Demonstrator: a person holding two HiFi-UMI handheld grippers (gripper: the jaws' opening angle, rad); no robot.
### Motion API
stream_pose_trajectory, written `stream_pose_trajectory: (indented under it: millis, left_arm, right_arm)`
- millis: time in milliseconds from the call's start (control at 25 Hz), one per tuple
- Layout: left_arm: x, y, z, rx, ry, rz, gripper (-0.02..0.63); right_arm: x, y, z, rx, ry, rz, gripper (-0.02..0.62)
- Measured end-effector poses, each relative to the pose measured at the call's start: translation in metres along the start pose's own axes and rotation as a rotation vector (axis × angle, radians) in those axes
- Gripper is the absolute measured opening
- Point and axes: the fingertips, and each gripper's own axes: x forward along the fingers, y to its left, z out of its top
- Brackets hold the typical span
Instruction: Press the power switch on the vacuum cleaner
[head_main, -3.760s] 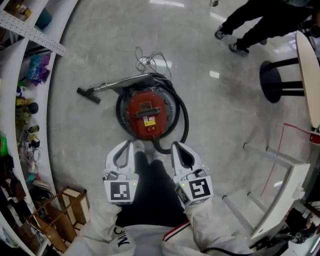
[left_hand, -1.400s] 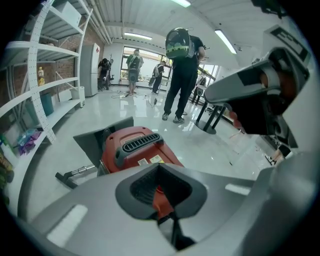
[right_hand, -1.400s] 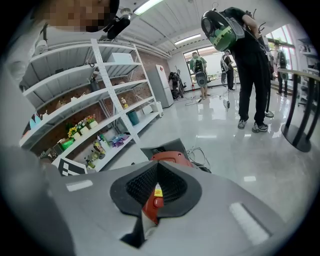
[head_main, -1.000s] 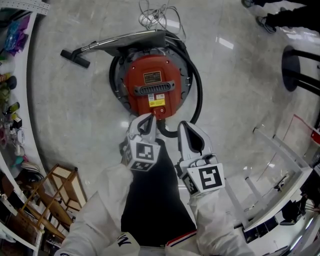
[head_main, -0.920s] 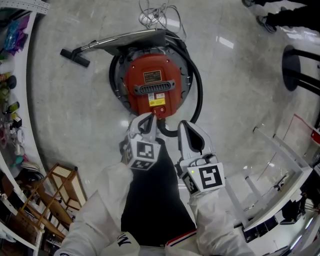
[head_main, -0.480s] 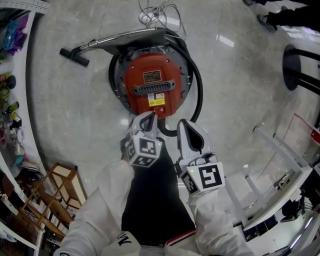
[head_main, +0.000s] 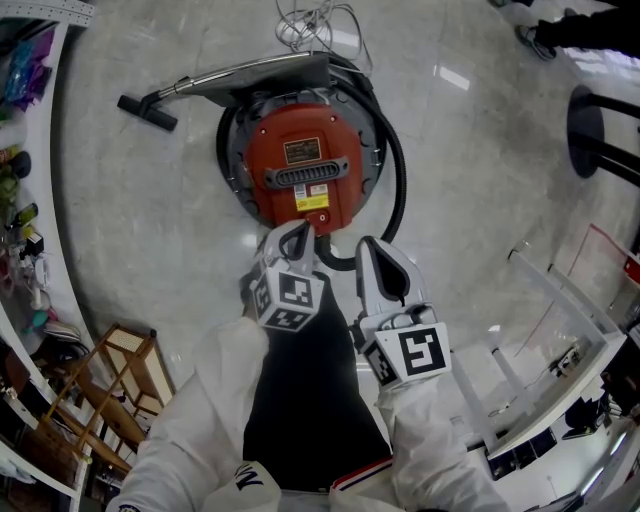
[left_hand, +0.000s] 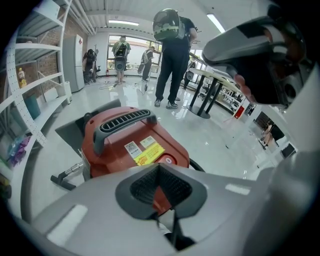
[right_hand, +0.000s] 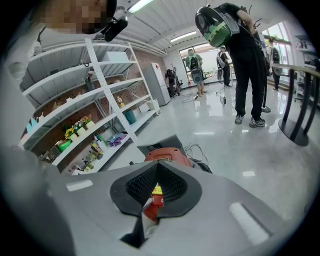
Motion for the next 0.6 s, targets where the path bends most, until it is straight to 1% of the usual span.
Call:
stream_pose_trajectory:
  millis: [160,320,600]
  left_arm:
    - [0.0002,0.0008,0.0001,-0.024,0.007,0.004,0.000]
    - [0.0001,0.0011,-0.0002,-0.020,0.009,0.018,0.000]
    - [0.0002,0.0020,0.0002,-0.030,0.011,0.022,0.000]
  right_arm:
    - [-0.0001,-0.0010,-0.0006,0.004,0.002,-0.001,0.000]
    - [-0.0005,-0.0013,-0.0010,0.003,0.005,0.001,0.000]
    - [-0.0005,-0.0035,-0.0023,0.012,0.007,0.000,0.000]
